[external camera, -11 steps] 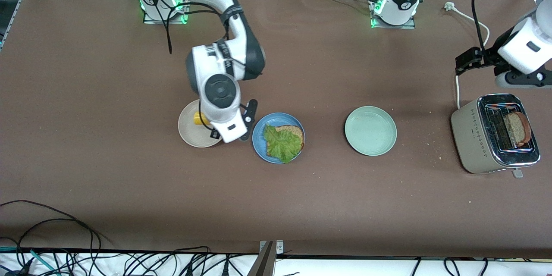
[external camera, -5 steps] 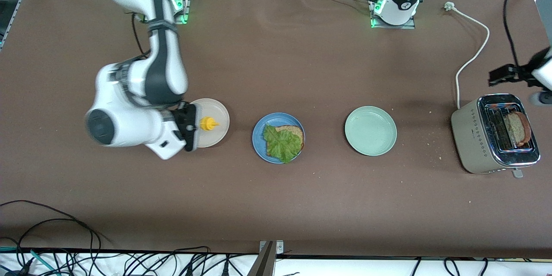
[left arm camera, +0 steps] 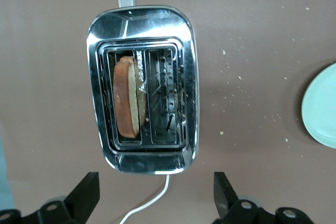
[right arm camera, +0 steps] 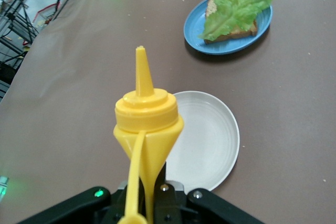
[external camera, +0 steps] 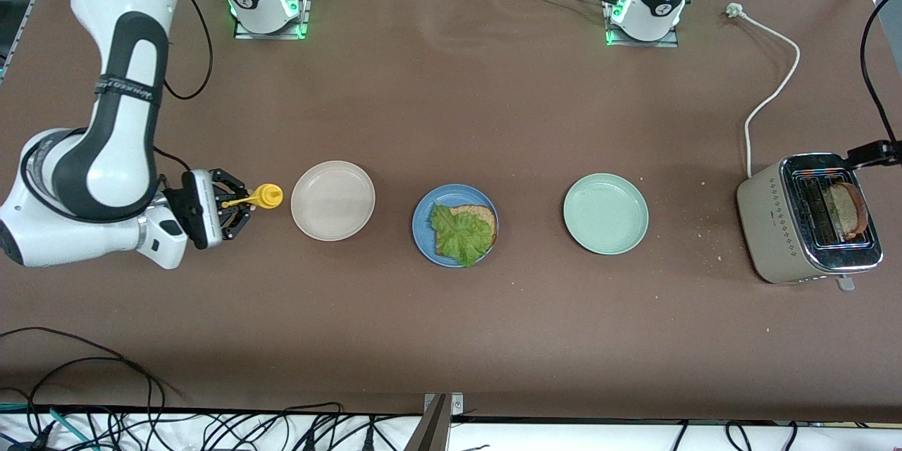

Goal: Make sandwich in blue plate with both arms

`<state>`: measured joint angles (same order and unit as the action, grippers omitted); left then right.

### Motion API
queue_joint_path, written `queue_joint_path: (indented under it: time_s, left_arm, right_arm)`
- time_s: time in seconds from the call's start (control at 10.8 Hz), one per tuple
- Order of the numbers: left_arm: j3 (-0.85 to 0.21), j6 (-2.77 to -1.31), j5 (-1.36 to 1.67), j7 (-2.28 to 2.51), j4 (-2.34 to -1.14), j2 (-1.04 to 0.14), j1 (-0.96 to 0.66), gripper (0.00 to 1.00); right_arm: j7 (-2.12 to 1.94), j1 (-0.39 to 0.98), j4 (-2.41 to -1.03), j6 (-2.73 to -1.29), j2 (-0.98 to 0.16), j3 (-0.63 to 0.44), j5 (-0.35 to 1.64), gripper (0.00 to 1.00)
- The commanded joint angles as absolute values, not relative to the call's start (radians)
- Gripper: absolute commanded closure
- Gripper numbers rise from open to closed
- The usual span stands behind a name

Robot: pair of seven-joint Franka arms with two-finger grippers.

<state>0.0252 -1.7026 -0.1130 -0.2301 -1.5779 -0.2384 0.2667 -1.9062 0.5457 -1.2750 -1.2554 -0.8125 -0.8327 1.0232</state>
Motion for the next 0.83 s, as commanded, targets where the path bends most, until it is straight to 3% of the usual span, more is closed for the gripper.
queue_joint_path:
  time_s: [0.0, 0.18, 0.46, 0.65, 0.74]
  left_arm:
    - [0.012, -1.793, -0.129, -0.247, -1.568, -0.333, 0.314, 0.03]
    - [0.012, -1.815, -0.129, -0.247, -1.572, -0.376, 0.336, 0.03]
    - [0.012, -1.836, -0.129, -0.245, -1.572, -0.422, 0.353, 0.03]
    - [0.012, -1.841, -0.129, -0.247, -1.572, -0.425, 0.354, 0.05]
    - [0.012, -1.841, -0.13, -0.25, -1.572, -0.425, 0.354, 0.19]
  right_arm:
    - [-2.161, 0.477, -1.382, -1.191, -0.822, -0.819, 1.11, 0.96]
    - [-2.32, 0.389, -1.431, -1.17, -0.86, -0.758, 1.15, 0.96]
    - [-2.413, 0.198, -1.43, -1.181, -0.92, -0.548, 1.15, 0.96]
    - [-2.448, 0.16, -1.428, -1.169, -0.927, -0.503, 1.15, 0.96]
    - [-2.459, 0.152, -1.428, -1.169, -0.928, -0.497, 1.15, 0.96]
